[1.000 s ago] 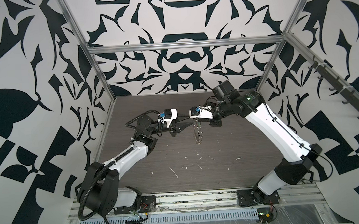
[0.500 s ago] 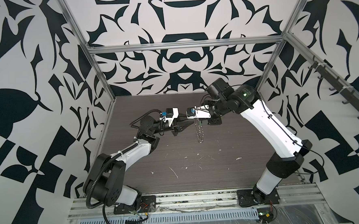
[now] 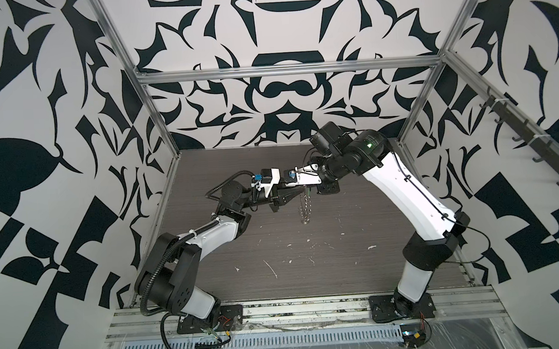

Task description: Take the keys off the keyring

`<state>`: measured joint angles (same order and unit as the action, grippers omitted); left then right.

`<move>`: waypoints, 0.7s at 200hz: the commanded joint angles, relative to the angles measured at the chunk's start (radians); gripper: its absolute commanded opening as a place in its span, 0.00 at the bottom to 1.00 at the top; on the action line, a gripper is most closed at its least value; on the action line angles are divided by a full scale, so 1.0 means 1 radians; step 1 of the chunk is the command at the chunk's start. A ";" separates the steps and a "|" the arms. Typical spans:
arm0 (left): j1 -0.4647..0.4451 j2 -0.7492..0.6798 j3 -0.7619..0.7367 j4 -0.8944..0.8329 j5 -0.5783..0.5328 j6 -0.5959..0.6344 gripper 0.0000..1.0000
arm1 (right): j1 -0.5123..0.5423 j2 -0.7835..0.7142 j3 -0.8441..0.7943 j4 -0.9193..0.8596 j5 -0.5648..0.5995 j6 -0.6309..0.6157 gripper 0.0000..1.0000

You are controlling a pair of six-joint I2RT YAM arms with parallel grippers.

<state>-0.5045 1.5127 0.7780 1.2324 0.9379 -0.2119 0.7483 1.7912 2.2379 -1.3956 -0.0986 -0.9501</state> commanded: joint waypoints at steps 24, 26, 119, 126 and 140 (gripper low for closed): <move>-0.005 0.025 0.039 0.051 -0.011 -0.024 0.25 | 0.011 -0.023 0.044 -0.003 0.001 0.009 0.00; -0.005 0.026 0.039 0.052 -0.011 -0.025 0.25 | 0.011 -0.023 0.044 -0.002 0.000 0.010 0.00; -0.014 0.036 0.053 0.040 -0.005 -0.032 0.17 | 0.017 -0.029 0.042 0.010 -0.033 0.016 0.00; -0.014 0.033 0.049 0.036 -0.006 -0.029 0.16 | 0.016 -0.029 0.042 0.009 -0.034 0.015 0.00; -0.014 0.032 0.046 0.026 -0.006 -0.022 0.15 | 0.017 -0.030 0.042 0.011 -0.042 0.017 0.00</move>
<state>-0.5159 1.5463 0.8127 1.2446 0.9314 -0.2325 0.7601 1.7912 2.2414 -1.3952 -0.1036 -0.9451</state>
